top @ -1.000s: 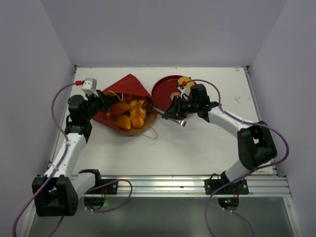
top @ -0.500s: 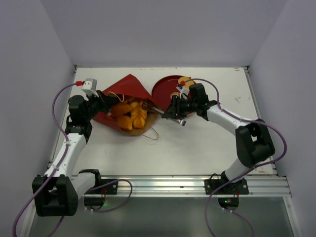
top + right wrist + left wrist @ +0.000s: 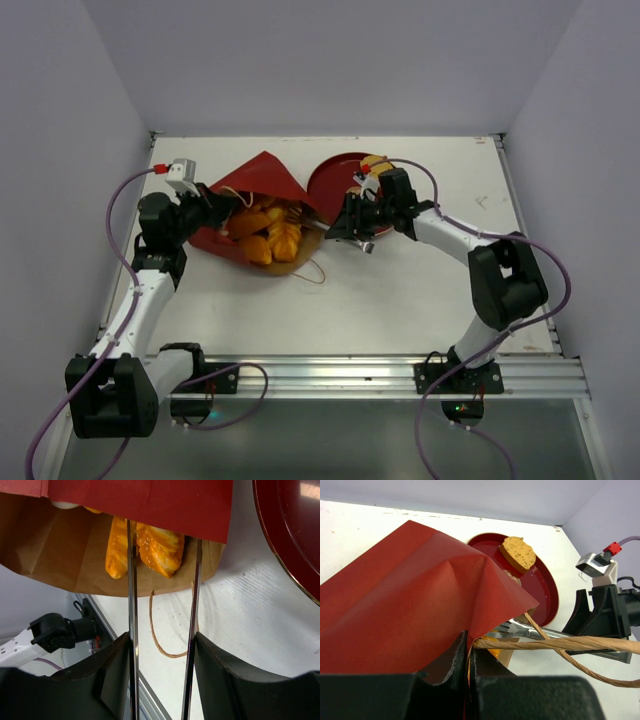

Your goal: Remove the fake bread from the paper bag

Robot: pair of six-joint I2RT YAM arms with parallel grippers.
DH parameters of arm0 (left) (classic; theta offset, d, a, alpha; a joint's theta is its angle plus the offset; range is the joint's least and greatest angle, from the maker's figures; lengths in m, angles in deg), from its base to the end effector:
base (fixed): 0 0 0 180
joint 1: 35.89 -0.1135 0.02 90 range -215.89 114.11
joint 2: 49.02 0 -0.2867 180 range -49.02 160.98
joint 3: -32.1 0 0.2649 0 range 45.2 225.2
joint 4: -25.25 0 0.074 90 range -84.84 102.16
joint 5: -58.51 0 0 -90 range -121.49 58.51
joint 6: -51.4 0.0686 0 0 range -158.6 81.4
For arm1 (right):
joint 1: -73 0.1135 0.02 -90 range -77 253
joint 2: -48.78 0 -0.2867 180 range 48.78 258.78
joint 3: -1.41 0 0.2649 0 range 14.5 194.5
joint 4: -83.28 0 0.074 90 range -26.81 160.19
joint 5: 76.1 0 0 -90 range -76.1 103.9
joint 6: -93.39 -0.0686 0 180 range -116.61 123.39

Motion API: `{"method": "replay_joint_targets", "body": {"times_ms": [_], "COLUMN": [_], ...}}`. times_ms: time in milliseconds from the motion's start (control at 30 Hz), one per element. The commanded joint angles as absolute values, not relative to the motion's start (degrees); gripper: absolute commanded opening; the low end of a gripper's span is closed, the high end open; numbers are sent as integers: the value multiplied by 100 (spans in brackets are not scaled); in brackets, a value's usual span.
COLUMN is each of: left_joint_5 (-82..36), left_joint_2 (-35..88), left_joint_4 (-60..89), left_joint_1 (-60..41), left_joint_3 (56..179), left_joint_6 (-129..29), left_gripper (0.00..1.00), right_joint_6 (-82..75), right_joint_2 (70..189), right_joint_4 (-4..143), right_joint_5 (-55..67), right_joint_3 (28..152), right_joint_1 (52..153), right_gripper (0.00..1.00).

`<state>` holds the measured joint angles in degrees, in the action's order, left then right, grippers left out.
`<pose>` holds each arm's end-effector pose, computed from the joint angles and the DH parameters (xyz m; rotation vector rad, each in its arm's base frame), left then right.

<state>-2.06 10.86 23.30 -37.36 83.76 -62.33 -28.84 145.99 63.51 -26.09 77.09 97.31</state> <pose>0.2707 -0.0268 0.3000 -0.0065 1.7818 -0.7295 0.3441 0.2038 0.2172 -0.2287 2.4229 1.2843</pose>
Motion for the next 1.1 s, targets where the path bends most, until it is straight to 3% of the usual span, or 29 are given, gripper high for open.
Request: {"method": "replay_joint_targets", "body": {"times_ms": [0, 100, 200, 333, 367, 1067], "left_joint_5": [59, 51, -19, -64, -73, -582], "left_joint_2": [987, 987, 978, 1004, 1022, 1312], "left_joint_4": [2693, 2649, 2552, 2517, 2508, 1761], "left_joint_1": [-3747, -3747, -3747, -3747, -3747, -3773], "left_joint_3": [8642, 8650, 8677, 8686, 8703, 9827], "left_joint_6": [-6462, -6453, -6383, -6356, -6365, -6541], "left_gripper": [7, 7, 7, 7, 7, 7], "right_joint_6": [-2781, -2781, -2781, -2816, -2816, -2440], "right_joint_2": [14730, 14844, 14897, 14775, 14731, 14221], "right_joint_4": [6412, 6439, 6430, 6492, 6501, 4859], "right_joint_5": [-2679, -2749, -2846, -3004, -3039, -3347], "right_joint_3": [8024, 8103, 8147, 8130, 8138, 9773], "right_joint_1": [9752, 9778, 9778, 9778, 9770, 9690], "right_gripper": [53, 47, 33, 3, 0, 0]}}
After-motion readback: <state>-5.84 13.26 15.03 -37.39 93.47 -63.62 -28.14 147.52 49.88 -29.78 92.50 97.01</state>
